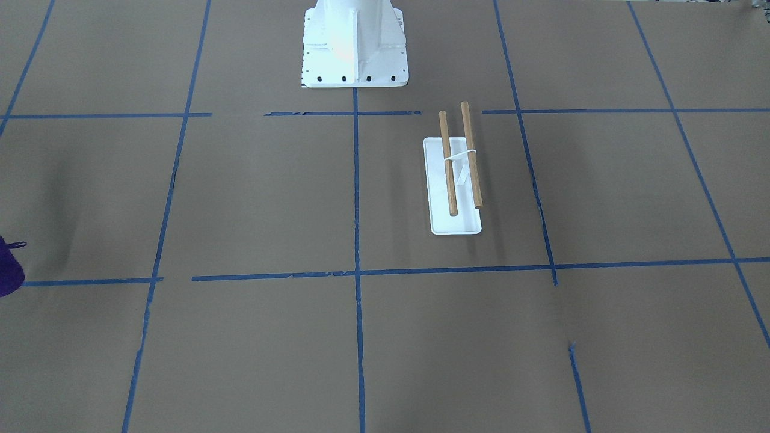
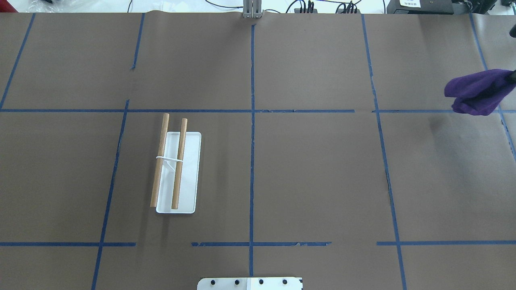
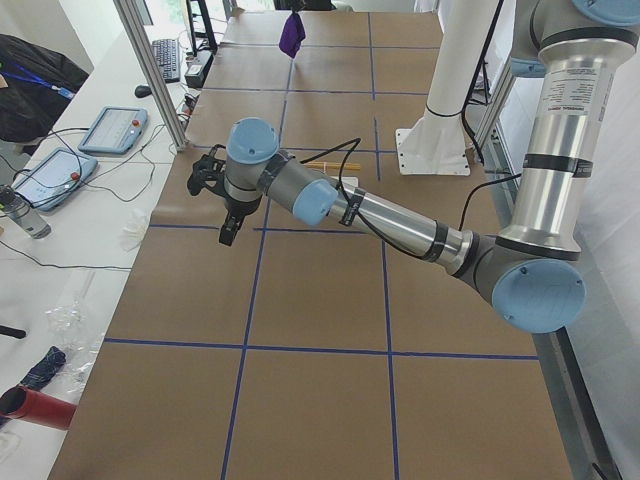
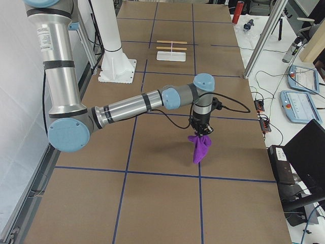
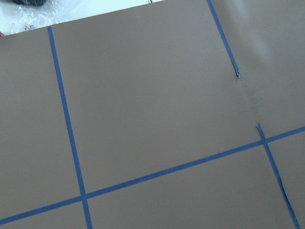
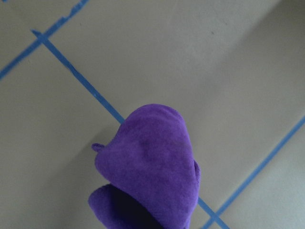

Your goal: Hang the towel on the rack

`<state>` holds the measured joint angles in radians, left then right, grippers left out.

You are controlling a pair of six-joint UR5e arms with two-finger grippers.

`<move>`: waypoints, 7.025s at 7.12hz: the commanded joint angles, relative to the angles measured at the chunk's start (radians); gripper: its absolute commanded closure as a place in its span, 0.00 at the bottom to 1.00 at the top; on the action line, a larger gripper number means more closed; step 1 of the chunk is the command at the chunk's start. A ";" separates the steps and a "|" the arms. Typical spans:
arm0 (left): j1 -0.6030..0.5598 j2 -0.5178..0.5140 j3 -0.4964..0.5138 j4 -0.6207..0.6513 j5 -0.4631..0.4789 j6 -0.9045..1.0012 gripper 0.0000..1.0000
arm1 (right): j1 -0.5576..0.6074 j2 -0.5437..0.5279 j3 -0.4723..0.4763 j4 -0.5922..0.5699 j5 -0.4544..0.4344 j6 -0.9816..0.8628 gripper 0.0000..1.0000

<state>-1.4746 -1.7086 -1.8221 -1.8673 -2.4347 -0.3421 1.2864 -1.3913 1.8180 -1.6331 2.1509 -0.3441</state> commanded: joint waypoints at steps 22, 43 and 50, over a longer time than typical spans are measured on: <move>0.812 -0.617 0.190 -0.090 0.292 -1.680 0.28 | -0.657 0.428 0.251 0.156 -0.284 0.711 1.00; 0.706 -0.341 -0.048 -0.079 0.295 -1.421 1.00 | -0.386 0.373 0.056 -0.179 -0.029 0.623 0.00; 0.651 -0.134 -0.031 -0.082 0.340 -1.023 1.00 | -0.121 0.233 -0.148 -0.172 -0.002 0.016 0.00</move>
<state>-0.8235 -1.8502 -1.8687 -1.9496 -2.1265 -1.3991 1.1421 -1.1416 1.6757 -1.8054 2.1422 -0.2749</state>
